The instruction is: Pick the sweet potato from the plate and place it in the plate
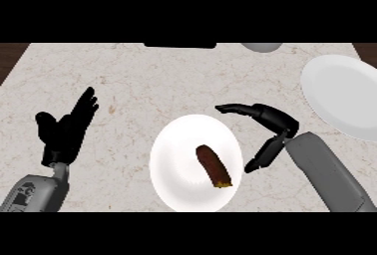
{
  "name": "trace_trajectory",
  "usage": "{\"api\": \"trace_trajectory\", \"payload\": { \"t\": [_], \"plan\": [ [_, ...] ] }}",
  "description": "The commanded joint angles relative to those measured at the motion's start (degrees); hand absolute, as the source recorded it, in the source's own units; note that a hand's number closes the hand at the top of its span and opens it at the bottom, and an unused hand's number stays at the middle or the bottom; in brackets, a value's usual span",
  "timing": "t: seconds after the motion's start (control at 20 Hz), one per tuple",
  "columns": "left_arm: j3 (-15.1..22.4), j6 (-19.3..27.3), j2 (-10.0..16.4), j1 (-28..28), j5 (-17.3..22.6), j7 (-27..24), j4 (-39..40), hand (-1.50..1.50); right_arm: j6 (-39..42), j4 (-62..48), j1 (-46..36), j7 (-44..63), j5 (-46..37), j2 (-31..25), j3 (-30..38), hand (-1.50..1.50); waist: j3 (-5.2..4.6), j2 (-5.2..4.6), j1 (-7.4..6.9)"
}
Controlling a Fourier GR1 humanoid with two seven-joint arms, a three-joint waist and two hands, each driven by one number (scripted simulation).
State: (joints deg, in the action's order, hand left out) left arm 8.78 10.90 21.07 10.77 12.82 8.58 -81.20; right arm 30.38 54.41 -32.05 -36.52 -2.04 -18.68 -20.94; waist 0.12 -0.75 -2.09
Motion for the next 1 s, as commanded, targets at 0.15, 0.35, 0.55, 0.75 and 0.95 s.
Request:
{"api": "trace_trajectory", "payload": {
  "t": [0.15, 0.35, 0.55, 0.75, 0.95],
  "plan": [
    [-1.1, -0.6, 0.0, -1.5, -0.8, 1.3, -1.4, 0.0, 3.7, -4.5, -5.0, -8.4, -7.9, -2.3, -3.8, -1.5, -0.08, 0.7, 1.23],
    [-2.2, -1.0, -0.7, 0.5, -0.8, 2.8, -0.7, 0.0, 3.5, -5.7, -8.2, -6.6, -10.1, -1.0, -5.0, -1.5, -0.09, 0.69, 1.48],
    [-2.8, -0.6, -1.9, 0.2, -1.5, -0.6, 1.9, 0.0, 6.1, -2.5, -10.8, -1.9, -12.9, -2.2, -9.6, -1.5, -0.13, 0.8, 1.75],
    [-4.1, -3.3, -1.7, -0.2, -1.4, -2.2, 4.0, 0.0, -1.3, -4.6, -9.7, -2.8, -20.2, 0.9, -12.3, -1.5, -0.12, 0.63, 1.55],
    [-4.0, -3.7, -2.4, -2.2, -2.6, -2.5, 2.7, 0.0, -1.7, -3.5, -9.0, -2.5, -24.6, -0.6, -13.2, -1.5, -0.12, 0.73, 1.73]
  ]
}}
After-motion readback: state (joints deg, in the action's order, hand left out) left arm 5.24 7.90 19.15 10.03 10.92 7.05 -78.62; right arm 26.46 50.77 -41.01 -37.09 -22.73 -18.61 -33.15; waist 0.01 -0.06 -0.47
